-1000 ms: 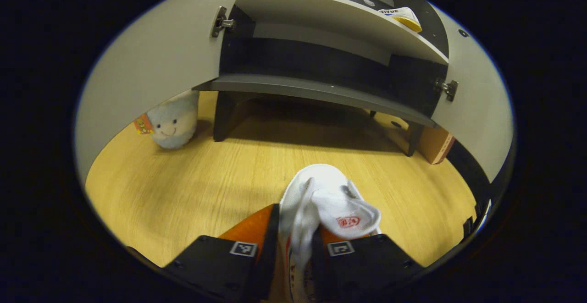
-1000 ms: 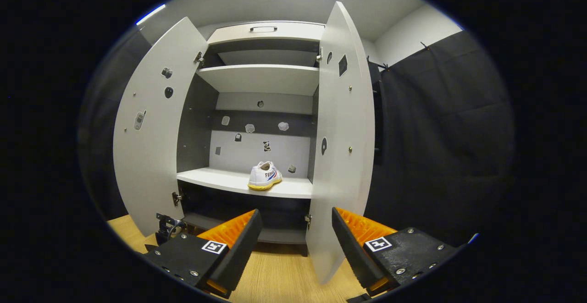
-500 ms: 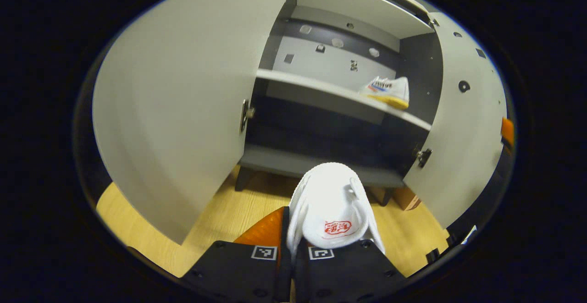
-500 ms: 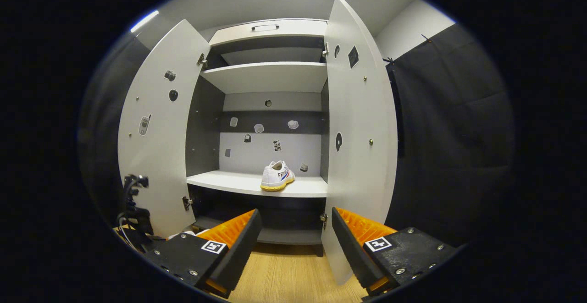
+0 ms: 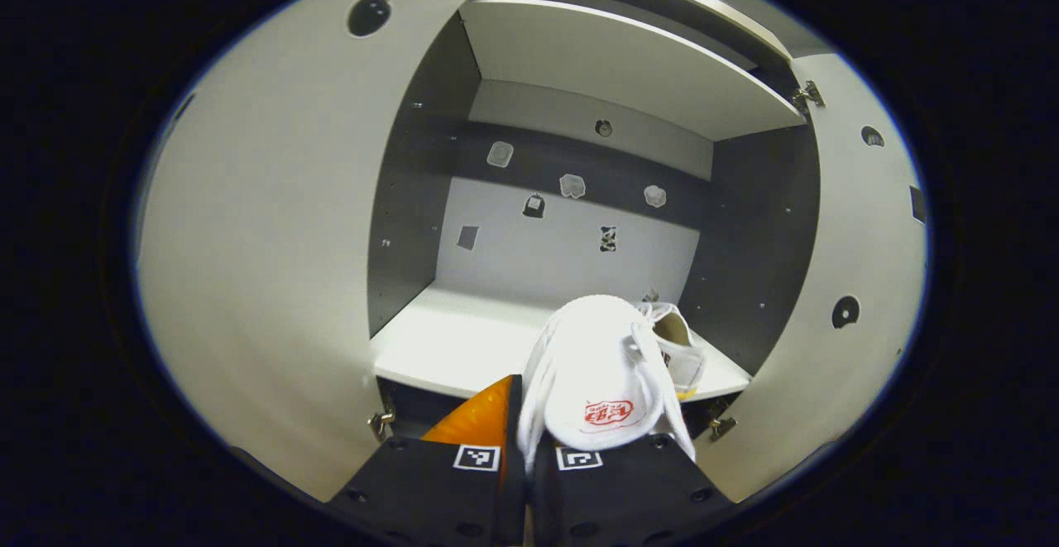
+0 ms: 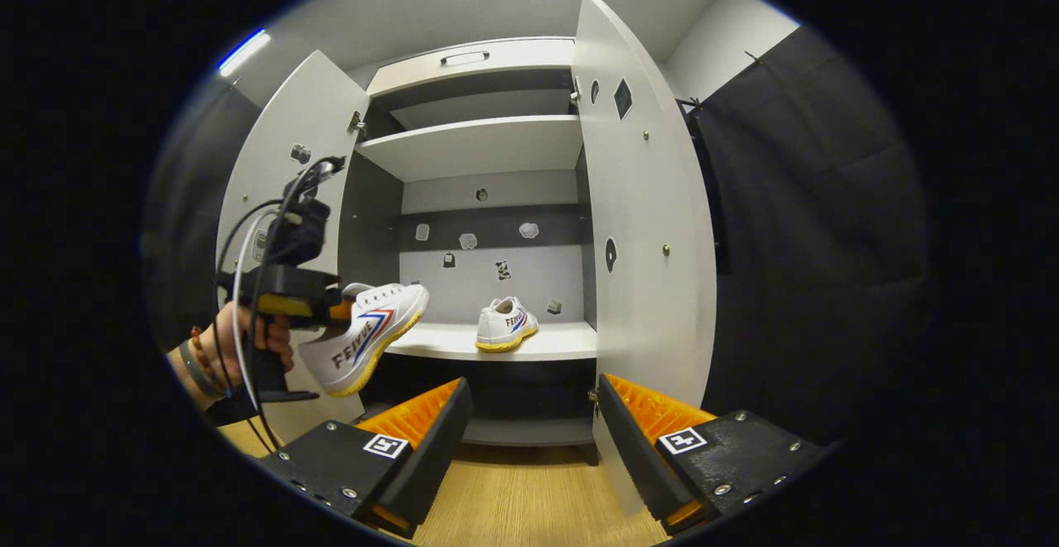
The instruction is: Grab one shoe with the right hand and put it into the shoe cabinet, grab the other shoe with the left hand and put it into the shoe cabinet; then close the right door with the right hand and the left door with the left hand.
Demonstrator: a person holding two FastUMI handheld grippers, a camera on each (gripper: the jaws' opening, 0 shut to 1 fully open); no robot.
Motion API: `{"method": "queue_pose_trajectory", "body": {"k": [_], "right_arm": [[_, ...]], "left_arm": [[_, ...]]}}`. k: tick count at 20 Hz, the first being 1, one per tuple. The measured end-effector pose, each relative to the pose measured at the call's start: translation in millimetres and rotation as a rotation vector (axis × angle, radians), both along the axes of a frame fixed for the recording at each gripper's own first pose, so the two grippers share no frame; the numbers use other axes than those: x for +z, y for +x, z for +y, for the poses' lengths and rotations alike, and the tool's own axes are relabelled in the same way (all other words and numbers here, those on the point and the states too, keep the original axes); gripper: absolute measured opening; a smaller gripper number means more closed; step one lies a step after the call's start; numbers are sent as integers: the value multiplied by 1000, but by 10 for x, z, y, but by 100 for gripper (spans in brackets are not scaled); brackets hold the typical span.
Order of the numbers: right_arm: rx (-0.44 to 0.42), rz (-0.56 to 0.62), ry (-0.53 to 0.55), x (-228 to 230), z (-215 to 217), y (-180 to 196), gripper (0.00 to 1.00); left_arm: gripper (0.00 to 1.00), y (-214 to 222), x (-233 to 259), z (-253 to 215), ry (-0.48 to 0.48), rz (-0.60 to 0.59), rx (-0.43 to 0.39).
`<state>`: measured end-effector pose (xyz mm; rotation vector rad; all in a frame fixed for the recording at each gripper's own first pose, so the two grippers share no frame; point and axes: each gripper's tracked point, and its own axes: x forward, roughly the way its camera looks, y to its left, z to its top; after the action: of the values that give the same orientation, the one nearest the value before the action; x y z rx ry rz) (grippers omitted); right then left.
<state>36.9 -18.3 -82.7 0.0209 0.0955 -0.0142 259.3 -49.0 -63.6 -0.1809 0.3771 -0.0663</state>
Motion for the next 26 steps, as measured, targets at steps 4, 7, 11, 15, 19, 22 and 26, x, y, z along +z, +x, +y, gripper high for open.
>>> {"method": "queue_pose_trajectory", "body": {"k": [4,7,11,15,19,22,26], "right_arm": [[-13,2,-9,19,-51,-27,94],[-24,2,-21,25,-94,-38,96],[-33,7,-35,-8,-129,-41,98],[-43,8,-40,-27,-161,-41,94],[-41,25,-41,-104,-177,-24,94],[-37,29,-40,-123,-187,-19,94],[-42,22,-41,-92,-221,-40,94]], "left_arm": [[12,896,-166,-118,58,84,3],[12,1364,-378,-110,179,135,19],[12,1610,-728,-149,189,224,40],[12,1645,-878,-159,209,272,45],[14,1658,-925,-186,233,292,24],[25,1658,-944,-238,240,300,3],[37,1628,-931,-269,293,320,-13]]}}
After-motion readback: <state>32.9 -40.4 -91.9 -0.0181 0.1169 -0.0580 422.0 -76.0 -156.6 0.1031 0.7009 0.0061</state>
